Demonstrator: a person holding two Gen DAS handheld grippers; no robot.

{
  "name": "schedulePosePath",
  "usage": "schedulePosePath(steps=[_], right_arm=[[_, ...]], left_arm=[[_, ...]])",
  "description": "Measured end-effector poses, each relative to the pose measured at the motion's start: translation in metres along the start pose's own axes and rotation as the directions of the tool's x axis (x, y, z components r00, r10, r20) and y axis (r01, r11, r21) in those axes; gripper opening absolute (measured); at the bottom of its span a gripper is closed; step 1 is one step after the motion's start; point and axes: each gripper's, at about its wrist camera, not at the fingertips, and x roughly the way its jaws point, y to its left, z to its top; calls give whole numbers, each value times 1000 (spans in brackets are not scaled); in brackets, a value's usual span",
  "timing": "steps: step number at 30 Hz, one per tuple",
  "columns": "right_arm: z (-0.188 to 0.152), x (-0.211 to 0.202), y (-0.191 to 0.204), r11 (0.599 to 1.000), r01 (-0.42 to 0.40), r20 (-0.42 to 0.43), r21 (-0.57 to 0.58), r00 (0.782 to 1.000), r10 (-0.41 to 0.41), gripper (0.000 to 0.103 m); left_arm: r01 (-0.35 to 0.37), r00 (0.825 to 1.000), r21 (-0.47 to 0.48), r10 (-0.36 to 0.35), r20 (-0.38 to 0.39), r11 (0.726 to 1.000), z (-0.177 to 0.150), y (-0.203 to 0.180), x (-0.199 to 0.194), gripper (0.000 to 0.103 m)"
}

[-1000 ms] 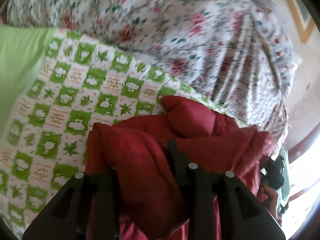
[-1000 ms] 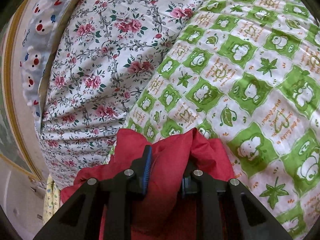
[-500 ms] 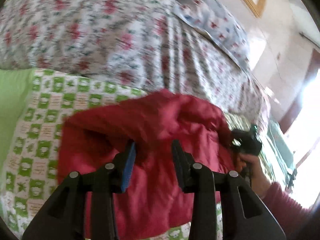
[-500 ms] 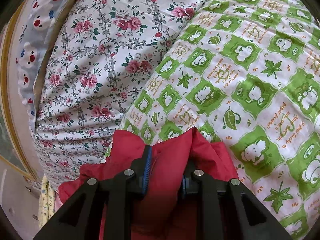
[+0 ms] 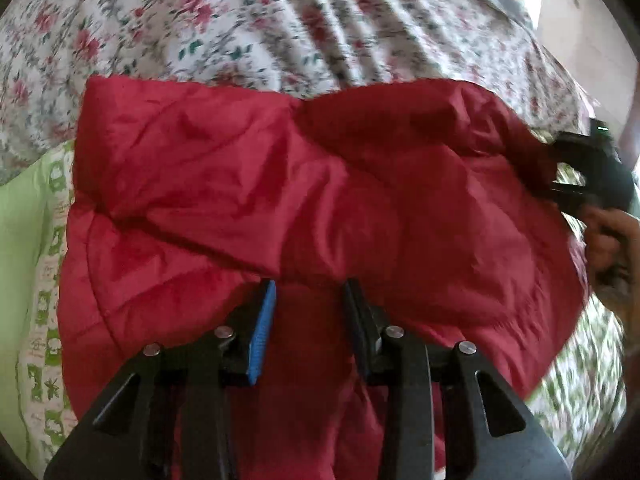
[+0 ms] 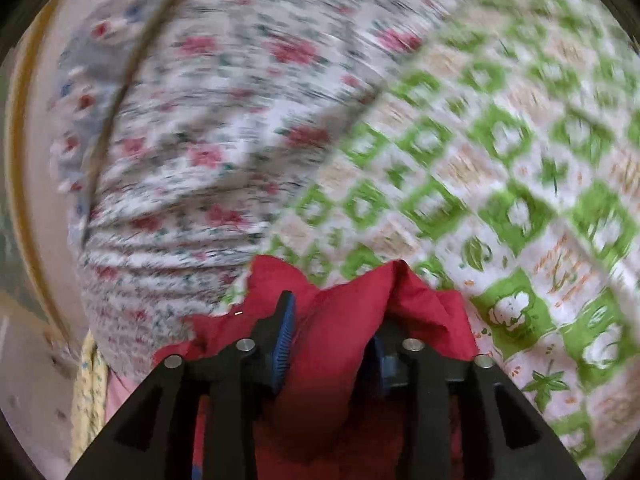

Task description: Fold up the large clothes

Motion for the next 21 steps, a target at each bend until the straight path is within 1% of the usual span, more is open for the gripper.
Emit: schedulePosePath(steps=[2,3,4,5,6,7,8,9,10,11,12,13,14,15,16,18,19,20,21], right_arm=[[-3,-24,23,996,-11,36,-89,999,14,49],[-7,-37,35,990,-3,63,-141,998,12,51],[-13,-47,45,982,14,91,-188,996,3,57],[-22,-58,58,967,48,131,-251,991,-15,64],[-32,-66,69,945,83,167,-315,986,-31,67],[-48,-72,83,908,118,193,-403,980,-41,70],[-60,-70,93,876,126,183,-465,982,-44,71],[-71,-65,101,843,123,153,-523,987,-49,71],[-88,-51,111,788,102,81,-607,994,-66,71],[-99,-39,116,750,89,34,-655,995,-89,70],[-109,-26,119,711,81,-8,-699,993,-121,70],[-119,-10,121,669,86,-43,-739,984,-175,70],[-121,0,121,650,102,-48,-753,977,-209,70],[-120,10,118,640,126,-46,-758,968,-245,70],[-114,21,112,644,157,-37,-748,960,-278,70],[-101,31,102,672,196,-24,-714,952,-304,70],[-90,39,94,693,223,-21,-686,945,-325,70],[-83,45,89,704,235,-24,-670,941,-337,70],[-77,50,83,726,236,-35,-646,941,-338,70]], left_arm=[[-21,1000,-17,21,7,1000,3,2,3,33],[-33,999,-20,33,9,999,5,2,6,33],[-47,999,-20,47,10,999,6,2,8,33],[-56,998,-18,56,11,998,6,1,9,33],[-64,998,-18,64,12,998,6,1,11,33],[-69,998,-20,69,13,997,6,2,12,33],[-70,997,-26,71,14,997,7,2,13,33],[-70,997,-33,71,8,997,9,3,18,33],[-69,998,-38,69,5,997,8,4,18,33],[-65,998,-43,66,1,997,9,5,18,33],[-64,998,-45,64,-4,997,11,7,17,33],[-75,997,-46,74,-7,996,14,9,16,33],[-87,996,-50,87,0,995,15,12,15,33],[-103,995,-63,103,3,993,19,19,13,33],[-127,992,-89,127,2,988,21,28,12,33],[-163,987,-160,162,-20,974,28,53,16,33],[-174,985,-187,172,-31,967,30,63,19,33],[-190,982,-213,184,-51,958,33,76,26,33],[-196,980,-235,184,-73,952,35,86,32,33]])
